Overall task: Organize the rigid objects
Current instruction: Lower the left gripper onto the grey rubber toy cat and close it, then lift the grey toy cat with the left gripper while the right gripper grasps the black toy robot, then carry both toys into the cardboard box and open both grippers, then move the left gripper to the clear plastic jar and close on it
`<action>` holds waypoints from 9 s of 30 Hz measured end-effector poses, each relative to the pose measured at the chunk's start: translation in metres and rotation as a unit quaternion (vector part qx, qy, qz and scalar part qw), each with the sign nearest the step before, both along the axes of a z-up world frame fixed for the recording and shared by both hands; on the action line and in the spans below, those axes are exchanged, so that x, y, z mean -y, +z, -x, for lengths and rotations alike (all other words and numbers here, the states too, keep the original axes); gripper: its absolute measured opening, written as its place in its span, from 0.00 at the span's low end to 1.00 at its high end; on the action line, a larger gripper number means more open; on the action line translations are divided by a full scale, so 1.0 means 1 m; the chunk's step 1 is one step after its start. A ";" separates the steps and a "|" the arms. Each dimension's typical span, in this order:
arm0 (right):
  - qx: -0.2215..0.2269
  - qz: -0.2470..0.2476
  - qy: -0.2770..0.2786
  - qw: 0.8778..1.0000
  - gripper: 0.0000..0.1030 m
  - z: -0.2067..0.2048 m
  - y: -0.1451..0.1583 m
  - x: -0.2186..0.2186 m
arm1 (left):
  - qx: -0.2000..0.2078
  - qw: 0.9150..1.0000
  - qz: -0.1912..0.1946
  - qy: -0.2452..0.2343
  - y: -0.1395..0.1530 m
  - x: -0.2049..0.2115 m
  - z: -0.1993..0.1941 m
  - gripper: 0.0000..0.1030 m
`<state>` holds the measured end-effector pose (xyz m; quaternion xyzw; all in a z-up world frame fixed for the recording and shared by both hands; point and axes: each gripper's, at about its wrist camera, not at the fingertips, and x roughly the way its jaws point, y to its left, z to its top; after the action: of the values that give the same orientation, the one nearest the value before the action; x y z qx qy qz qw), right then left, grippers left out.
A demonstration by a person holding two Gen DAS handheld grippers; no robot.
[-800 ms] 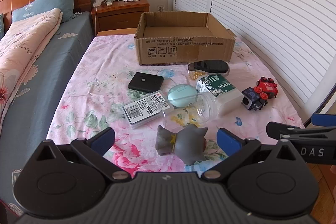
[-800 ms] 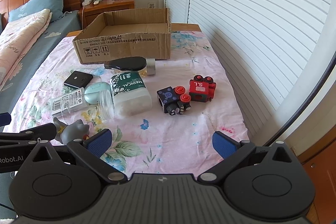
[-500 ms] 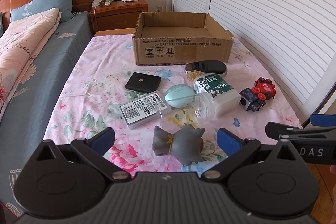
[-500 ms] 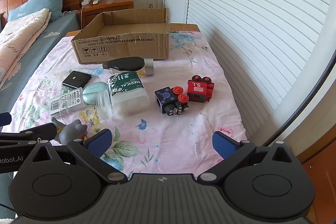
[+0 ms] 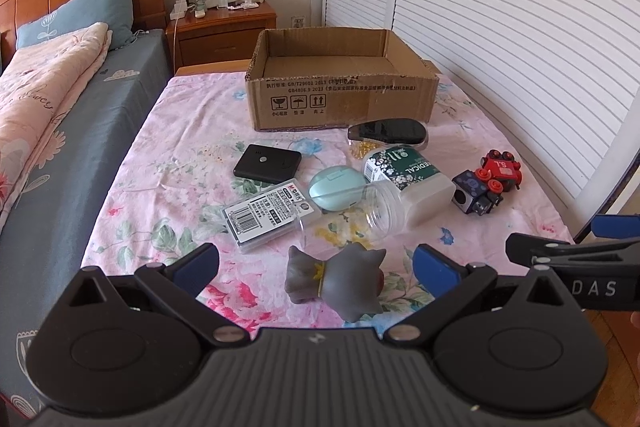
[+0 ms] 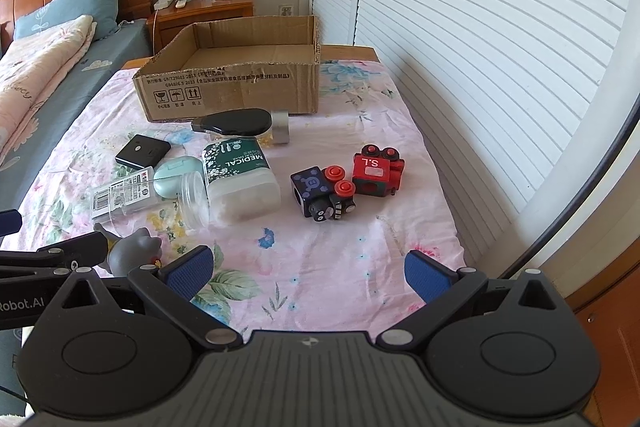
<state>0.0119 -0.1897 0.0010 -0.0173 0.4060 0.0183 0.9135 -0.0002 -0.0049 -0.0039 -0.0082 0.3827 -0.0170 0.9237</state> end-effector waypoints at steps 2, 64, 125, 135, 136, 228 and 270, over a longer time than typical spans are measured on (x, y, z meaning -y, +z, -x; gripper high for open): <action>0.001 0.002 -0.001 1.000 1.00 0.000 0.000 0.001 | 0.005 1.000 -0.003 -0.003 0.001 0.002 0.000 0.99; 0.002 0.009 0.096 0.995 1.00 -0.039 -0.092 0.035 | -0.035 0.992 -0.020 -0.117 -0.084 -0.013 -0.041 0.98; 0.040 -0.010 0.113 0.993 0.55 -0.100 -0.089 0.027 | -0.017 0.996 -0.001 -0.092 -0.077 -0.045 -0.043 0.72; 0.055 0.001 0.116 0.992 0.54 -0.092 -0.079 0.025 | -0.016 0.995 0.001 -0.101 -0.070 -0.046 -0.044 0.70; 0.054 0.004 0.117 0.992 0.54 -0.092 -0.077 0.025 | -0.016 0.995 0.000 -0.103 -0.067 -0.046 -0.042 0.70; 0.034 0.039 0.147 0.988 1.00 -0.358 0.030 -0.061 | 0.030 0.995 -0.023 -0.098 -0.012 -0.102 -0.146 0.99; -0.006 0.017 0.005 1.000 1.00 -0.121 -0.086 0.052 | -0.047 0.976 -0.011 -0.212 -0.043 -0.037 -0.072 0.99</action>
<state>0.1331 -0.2419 -0.0855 -0.0350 0.4115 0.0157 0.9106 0.0720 0.0322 -0.0466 0.0824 0.4185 -0.2080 0.8802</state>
